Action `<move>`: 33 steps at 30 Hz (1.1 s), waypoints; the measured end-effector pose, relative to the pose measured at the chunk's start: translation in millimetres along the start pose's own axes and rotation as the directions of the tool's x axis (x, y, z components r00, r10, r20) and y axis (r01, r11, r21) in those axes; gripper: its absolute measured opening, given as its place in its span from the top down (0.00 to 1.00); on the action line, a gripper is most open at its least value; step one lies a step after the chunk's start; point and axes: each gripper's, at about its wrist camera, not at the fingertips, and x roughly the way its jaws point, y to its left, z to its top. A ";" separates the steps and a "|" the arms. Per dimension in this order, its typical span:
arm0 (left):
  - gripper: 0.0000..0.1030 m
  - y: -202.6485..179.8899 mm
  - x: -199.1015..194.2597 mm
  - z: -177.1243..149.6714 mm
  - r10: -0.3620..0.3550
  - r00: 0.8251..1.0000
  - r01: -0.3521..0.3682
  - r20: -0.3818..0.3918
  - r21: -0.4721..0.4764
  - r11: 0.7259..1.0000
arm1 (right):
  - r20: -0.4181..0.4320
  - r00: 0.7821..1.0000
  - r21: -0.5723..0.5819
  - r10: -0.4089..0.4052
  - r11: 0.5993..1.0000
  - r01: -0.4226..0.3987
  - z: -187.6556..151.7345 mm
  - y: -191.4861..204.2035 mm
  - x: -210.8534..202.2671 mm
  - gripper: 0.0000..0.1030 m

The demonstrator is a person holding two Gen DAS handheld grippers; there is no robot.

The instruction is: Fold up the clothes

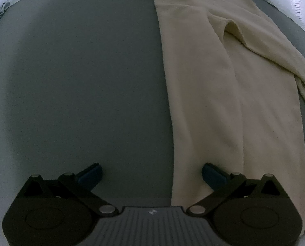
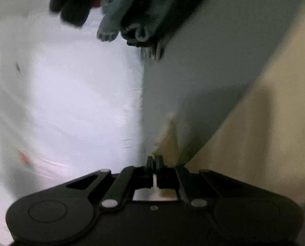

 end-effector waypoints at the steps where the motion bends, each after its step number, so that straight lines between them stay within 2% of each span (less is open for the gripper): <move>1: 0.04 2.8 -1.7 -3.2 -0.006 1.000 0.006 0.004 -0.007 1.000 | -0.018 1.000 0.019 0.019 1.000 -0.019 -6.0 -1.9 -3.8 0.97; 5: 0.08 17.3 -11.2 -23.1 -0.030 1.000 0.030 0.002 -0.052 0.998 | -0.103 0.993 0.053 0.052 0.998 -0.047 -32.1 -5.1 -17.8 0.97; 8: 0.08 25.1 -17.3 -40.3 -0.044 0.999 0.045 0.007 -0.081 0.996 | -0.194 0.979 0.051 0.068 0.997 -0.060 -56.5 -4.7 -26.2 0.97; 13: 0.08 36.1 -25.3 -65.8 -0.039 0.999 0.038 -0.007 -0.111 0.993 | -0.327 0.944 0.000 0.034 0.999 -0.036 -97.2 -2.5 -33.5 0.97; 19: 0.07 52.5 -33.5 -82.7 -0.044 0.999 0.043 -0.014 -0.093 0.995 | -0.457 0.888 -0.092 -0.042 0.996 -0.001 -143.6 -0.9 -50.3 0.97; 28: 0.07 55.9 -44.8 -123.1 -0.028 1.000 0.028 -0.003 -0.041 0.999 | -0.544 0.820 -0.277 -0.180 0.960 0.027 -183.6 -5.8 -94.6 0.98; 33: 0.07 68.4 -49.4 -138.9 -0.040 0.999 0.040 0.000 -0.060 0.997 | -0.543 0.811 -0.315 -0.220 0.948 0.047 -190.3 -9.8 -104.2 0.97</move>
